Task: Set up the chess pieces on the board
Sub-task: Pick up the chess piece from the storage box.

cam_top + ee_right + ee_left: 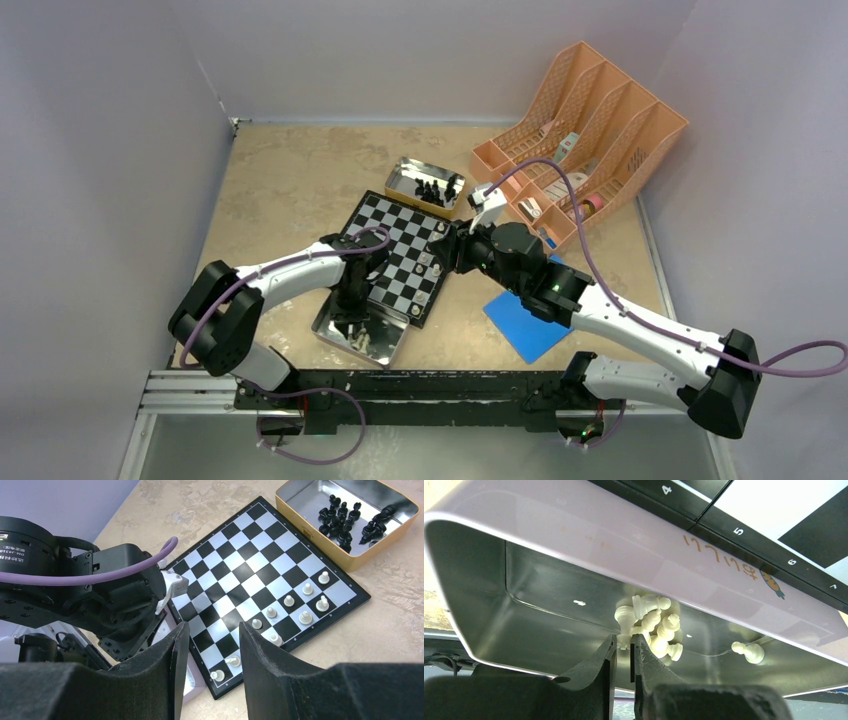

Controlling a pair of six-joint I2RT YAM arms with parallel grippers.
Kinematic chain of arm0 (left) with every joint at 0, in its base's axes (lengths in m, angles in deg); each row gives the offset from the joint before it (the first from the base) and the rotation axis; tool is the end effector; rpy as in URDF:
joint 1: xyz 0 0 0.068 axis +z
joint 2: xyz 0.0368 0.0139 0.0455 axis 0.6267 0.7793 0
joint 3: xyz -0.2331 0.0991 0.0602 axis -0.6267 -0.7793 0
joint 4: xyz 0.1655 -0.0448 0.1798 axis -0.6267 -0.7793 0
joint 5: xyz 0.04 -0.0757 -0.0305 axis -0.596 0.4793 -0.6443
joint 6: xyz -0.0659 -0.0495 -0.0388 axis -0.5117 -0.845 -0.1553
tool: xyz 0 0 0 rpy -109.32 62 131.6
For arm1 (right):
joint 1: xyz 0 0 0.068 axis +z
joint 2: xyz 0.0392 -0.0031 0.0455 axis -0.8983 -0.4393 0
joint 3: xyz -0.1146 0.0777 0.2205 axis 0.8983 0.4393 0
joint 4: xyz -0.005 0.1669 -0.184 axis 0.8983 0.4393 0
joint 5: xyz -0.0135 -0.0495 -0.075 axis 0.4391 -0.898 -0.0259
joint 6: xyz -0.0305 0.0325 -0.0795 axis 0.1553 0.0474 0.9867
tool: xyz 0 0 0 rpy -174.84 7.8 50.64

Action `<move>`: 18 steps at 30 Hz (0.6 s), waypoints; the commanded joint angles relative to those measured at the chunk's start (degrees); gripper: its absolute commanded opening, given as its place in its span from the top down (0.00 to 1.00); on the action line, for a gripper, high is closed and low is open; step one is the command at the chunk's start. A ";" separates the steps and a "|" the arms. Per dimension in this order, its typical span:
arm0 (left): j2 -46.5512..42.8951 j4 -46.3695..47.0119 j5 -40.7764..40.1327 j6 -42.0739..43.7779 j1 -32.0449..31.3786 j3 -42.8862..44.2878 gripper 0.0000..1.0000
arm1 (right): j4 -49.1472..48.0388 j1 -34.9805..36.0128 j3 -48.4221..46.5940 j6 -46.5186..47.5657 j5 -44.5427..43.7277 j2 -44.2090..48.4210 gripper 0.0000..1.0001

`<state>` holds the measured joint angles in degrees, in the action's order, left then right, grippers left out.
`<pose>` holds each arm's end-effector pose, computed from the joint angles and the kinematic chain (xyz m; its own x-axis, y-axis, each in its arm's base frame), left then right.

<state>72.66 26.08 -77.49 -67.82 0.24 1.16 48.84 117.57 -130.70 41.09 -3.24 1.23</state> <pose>0.1640 -0.1323 0.1174 -0.9902 -0.1174 0.0751 -0.1134 0.9920 0.0559 0.1837 0.2196 0.3187 -0.3553 0.2083 -0.9113 -0.5625 0.7310 0.3864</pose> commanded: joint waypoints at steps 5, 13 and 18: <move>-2.50 -4.11 -2.68 0.25 0.40 3.96 0.94 | -2.33 0.11 -0.07 0.54 0.07 0.86 0.56; -6.90 -5.33 -3.52 2.12 0.40 8.30 0.94 | -2.15 0.16 0.77 0.71 -0.28 2.19 0.57; -4.70 -4.73 -5.00 5.75 0.39 14.37 0.93 | -1.05 0.16 1.42 0.02 -0.45 3.19 0.57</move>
<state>67.11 21.71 -80.46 -65.83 0.24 9.68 49.09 117.57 -129.72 41.07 -3.24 2.36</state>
